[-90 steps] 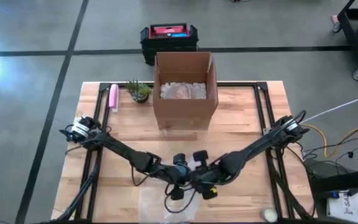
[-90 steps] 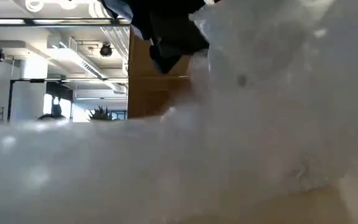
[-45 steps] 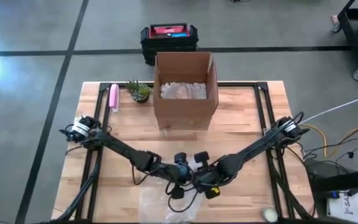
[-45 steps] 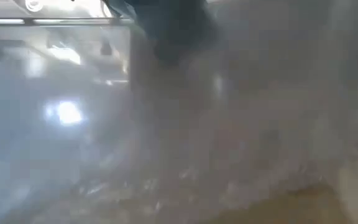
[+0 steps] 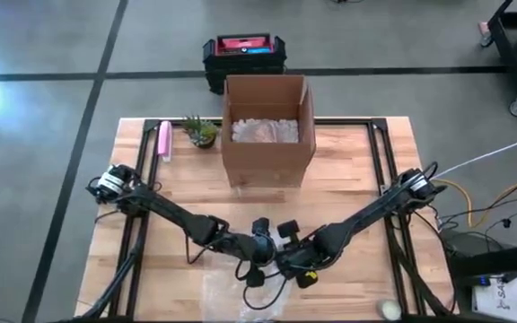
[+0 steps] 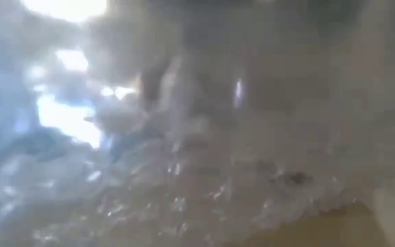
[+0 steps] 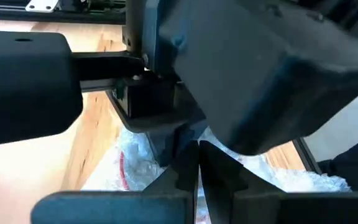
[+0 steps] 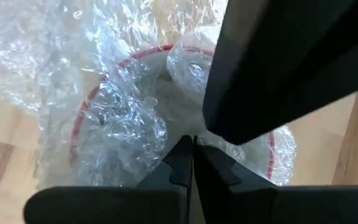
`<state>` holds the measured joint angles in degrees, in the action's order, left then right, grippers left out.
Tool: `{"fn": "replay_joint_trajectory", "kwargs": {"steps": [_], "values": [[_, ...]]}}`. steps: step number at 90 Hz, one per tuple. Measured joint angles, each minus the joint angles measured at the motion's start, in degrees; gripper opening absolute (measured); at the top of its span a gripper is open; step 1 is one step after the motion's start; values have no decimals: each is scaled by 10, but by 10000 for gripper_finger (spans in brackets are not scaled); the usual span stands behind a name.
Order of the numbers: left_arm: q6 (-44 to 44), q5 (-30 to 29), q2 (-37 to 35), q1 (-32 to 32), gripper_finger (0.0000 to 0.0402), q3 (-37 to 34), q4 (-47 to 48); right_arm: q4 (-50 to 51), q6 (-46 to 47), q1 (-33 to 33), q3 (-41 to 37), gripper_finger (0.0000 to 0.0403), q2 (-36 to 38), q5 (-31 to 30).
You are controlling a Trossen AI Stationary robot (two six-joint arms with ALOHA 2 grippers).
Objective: Wrap mug
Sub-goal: Wrap the gray mug with the bubble wrap
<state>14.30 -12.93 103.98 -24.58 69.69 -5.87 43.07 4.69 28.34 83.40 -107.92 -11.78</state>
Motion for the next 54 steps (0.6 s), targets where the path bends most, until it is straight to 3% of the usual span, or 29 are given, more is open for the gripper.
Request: {"fn": "replay_joint_trajectory", "kwargs": {"steps": [33, 54], "values": [[0, 0, 2, -1, 0, 0, -5, 0, 27, 0, 0, 0, 4, 0], [-5, 0, 2, 0, 0, 0, -7, 89, 62, 19, 58, 0, 32, 2]]}}
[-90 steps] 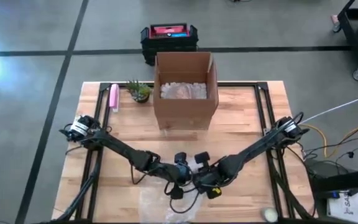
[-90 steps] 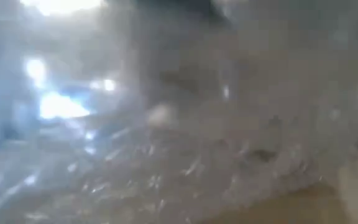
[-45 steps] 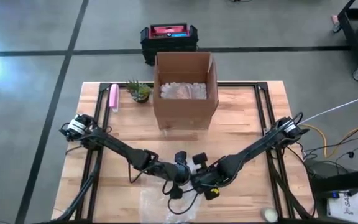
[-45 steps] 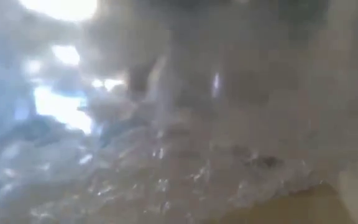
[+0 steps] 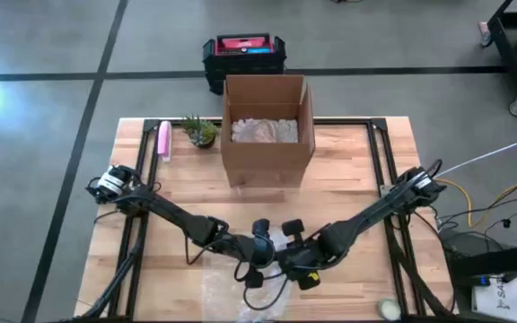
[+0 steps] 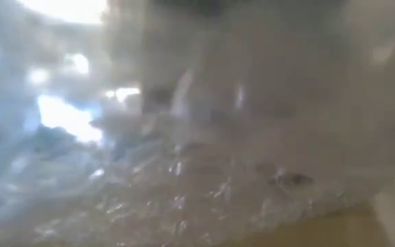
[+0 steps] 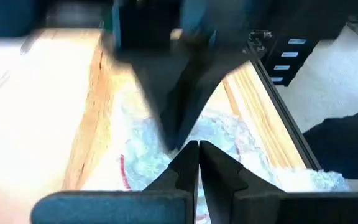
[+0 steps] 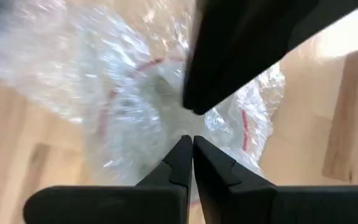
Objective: Wrap mug
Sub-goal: Wrap the gray mug with the bubble wrap
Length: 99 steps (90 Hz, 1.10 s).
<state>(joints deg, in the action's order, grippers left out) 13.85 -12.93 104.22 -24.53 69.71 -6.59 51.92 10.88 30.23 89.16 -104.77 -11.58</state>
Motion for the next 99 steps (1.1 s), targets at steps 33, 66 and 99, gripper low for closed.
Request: {"fn": "replay_joint_trajectory", "kwargs": {"steps": [33, 66, 99], "values": [[17, 0, 0, -3, 0, 0, 1, -50, 15, 23, -4, 0, 7, 2], [32, 4, 0, -9, 0, 0, 6, -46, -28, 6, -11, 0, -78, -30], [38, -10, 42, -1, 0, -1, -1, -10, -15, 18, 41, 0, -39, -17]]}}
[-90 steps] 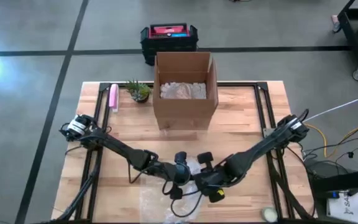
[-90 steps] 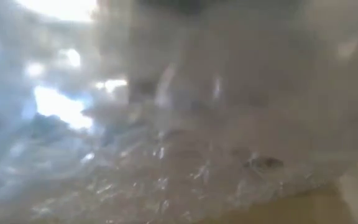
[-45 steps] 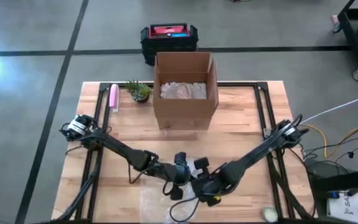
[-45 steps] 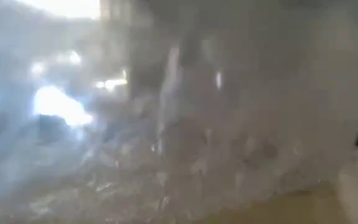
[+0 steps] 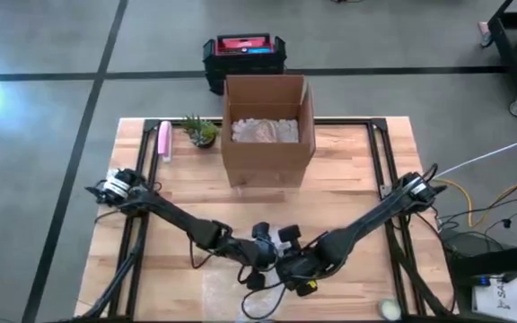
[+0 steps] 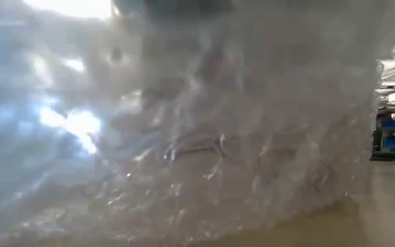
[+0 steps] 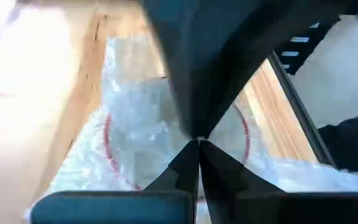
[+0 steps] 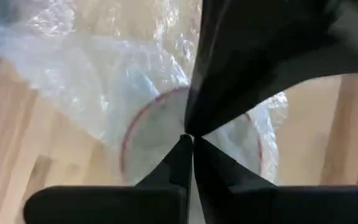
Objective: Wrap mug
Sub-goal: Wrap the gray mug with the bubble wrap
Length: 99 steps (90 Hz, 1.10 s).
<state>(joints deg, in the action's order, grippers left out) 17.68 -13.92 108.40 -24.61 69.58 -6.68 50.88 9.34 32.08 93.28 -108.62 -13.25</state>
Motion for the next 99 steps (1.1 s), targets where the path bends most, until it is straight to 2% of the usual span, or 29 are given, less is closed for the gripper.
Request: {"fn": "replay_joint_trajectory", "kwargs": {"steps": [13, 24, 50, 61, 83, 90, 99], "values": [[10, -6, 5, 2, 0, 0, -2, 73, 15, 9, 49, 0, 16, -5], [10, -6, 5, 2, 0, 0, -4, 119, 29, 7, 58, 0, 15, -53], [9, -6, 5, 3, 0, 0, -6, 47, 38, -17, -35, 0, -1, -57], [9, -6, 5, 3, 0, 0, -6, 3, 35, -13, -50, 0, -20, -43], [8, -5, -2, 3, 0, -1, -2, -7, 31, -14, -50, 0, -39, -37], [9, -1, -20, 2, 0, 0, 23, -6, 31, -14, -50, 0, -39, -35], [15, 4, -57, -3, 0, 22, 119, -4, 31, -14, -50, 0, -39, -33]]}}
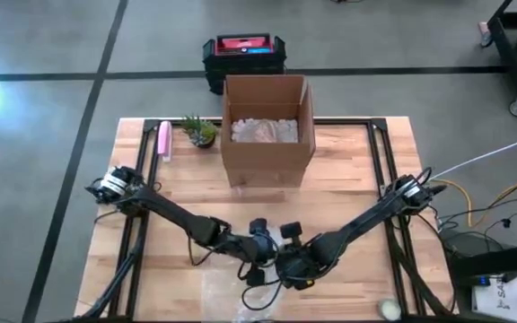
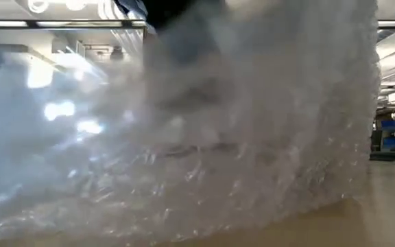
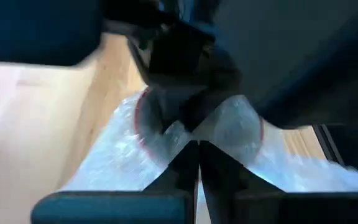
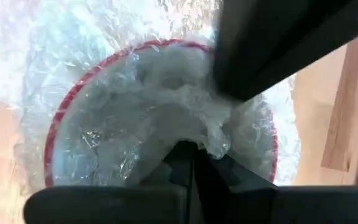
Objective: Wrap mug
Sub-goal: Wrap the gray mug with the bubble wrap
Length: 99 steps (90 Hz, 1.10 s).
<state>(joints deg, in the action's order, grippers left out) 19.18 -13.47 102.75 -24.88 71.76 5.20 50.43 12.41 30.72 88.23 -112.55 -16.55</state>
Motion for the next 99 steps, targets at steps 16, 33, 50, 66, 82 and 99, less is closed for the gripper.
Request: {"fn": "replay_joint_trajectory", "kwargs": {"steps": [16, 33, 50, 66, 82, 99], "values": [[132, 9, -55, -30, 0, 29, 201, 0, -7, 0, 0, 0, 0, 1], [274, 49, -81, -76, 0, 16, 337, 0, -25, 0, 0, 0, 0, 1], [380, 72, -81, -97, 19, 3, 400, -1, -28, -1, 0, 0, 0, 1], [440, 87, -81, -101, 86, -28, 422, -2, -30, 0, 0, 0, 0, 0], [504, 111, -81, -114, 164, -90, 420, -1, -31, 0, 0, 0, 0, 0], [537, 139, -80, -122, 211, -177, 284, -3, -31, 0, 0, 0, 0, 0]]}}
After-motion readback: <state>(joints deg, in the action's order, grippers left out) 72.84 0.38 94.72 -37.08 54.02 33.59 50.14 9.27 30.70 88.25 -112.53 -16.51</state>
